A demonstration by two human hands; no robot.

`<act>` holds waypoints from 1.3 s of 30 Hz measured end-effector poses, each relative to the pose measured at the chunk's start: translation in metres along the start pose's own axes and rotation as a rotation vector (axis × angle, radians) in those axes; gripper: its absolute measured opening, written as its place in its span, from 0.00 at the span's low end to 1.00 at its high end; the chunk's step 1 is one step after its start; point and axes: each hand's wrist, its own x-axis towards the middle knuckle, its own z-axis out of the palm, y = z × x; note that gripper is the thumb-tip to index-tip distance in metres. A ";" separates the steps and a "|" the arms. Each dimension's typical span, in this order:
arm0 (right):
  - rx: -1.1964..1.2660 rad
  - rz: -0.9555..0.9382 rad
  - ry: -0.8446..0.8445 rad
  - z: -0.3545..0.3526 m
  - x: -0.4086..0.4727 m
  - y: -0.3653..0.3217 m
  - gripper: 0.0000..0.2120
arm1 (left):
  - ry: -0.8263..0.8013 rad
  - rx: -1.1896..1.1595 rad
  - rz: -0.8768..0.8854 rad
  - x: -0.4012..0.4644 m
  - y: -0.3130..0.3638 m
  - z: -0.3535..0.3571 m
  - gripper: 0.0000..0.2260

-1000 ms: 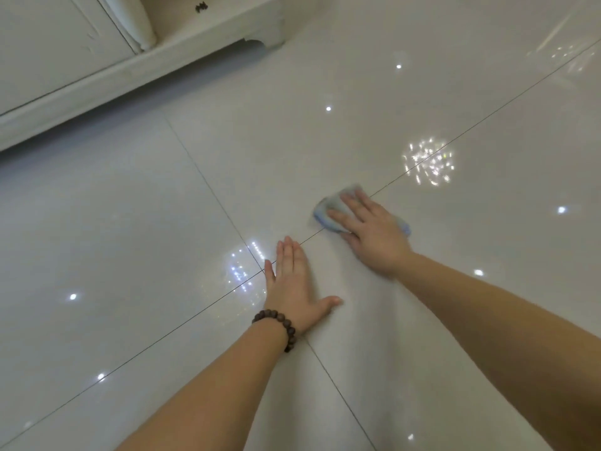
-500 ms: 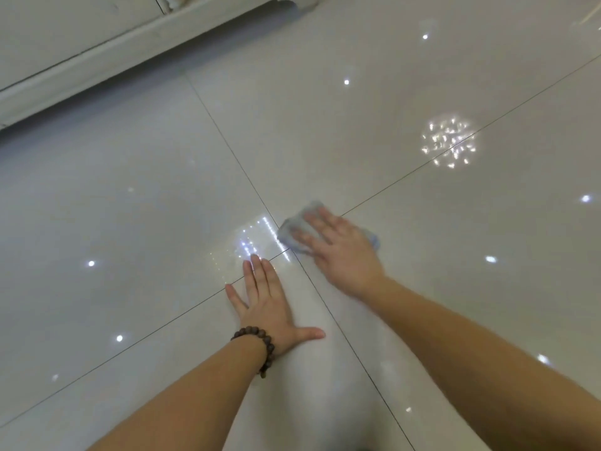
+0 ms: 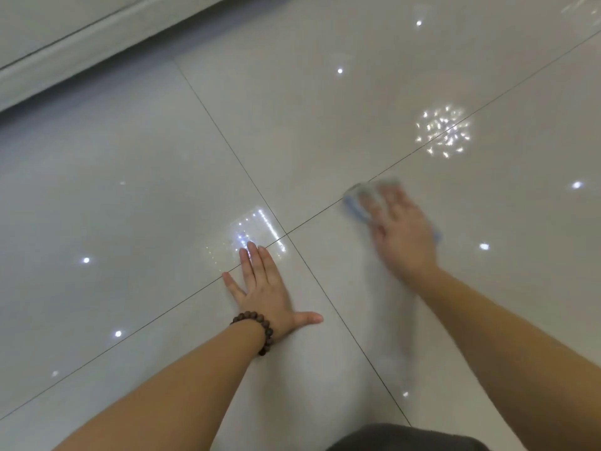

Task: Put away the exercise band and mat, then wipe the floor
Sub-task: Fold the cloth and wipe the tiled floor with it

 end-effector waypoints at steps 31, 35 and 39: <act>0.058 0.488 0.087 0.012 -0.122 -0.101 0.25 | 0.013 0.069 -0.006 -0.004 0.002 -0.005 0.72; 0.066 0.294 -0.020 0.007 -0.146 -0.103 0.24 | -0.001 0.057 0.047 -0.004 -0.004 -0.006 0.72; 0.144 1.006 0.132 -0.055 -0.213 -0.038 0.27 | 0.018 0.017 0.088 -0.009 -0.007 -0.005 0.72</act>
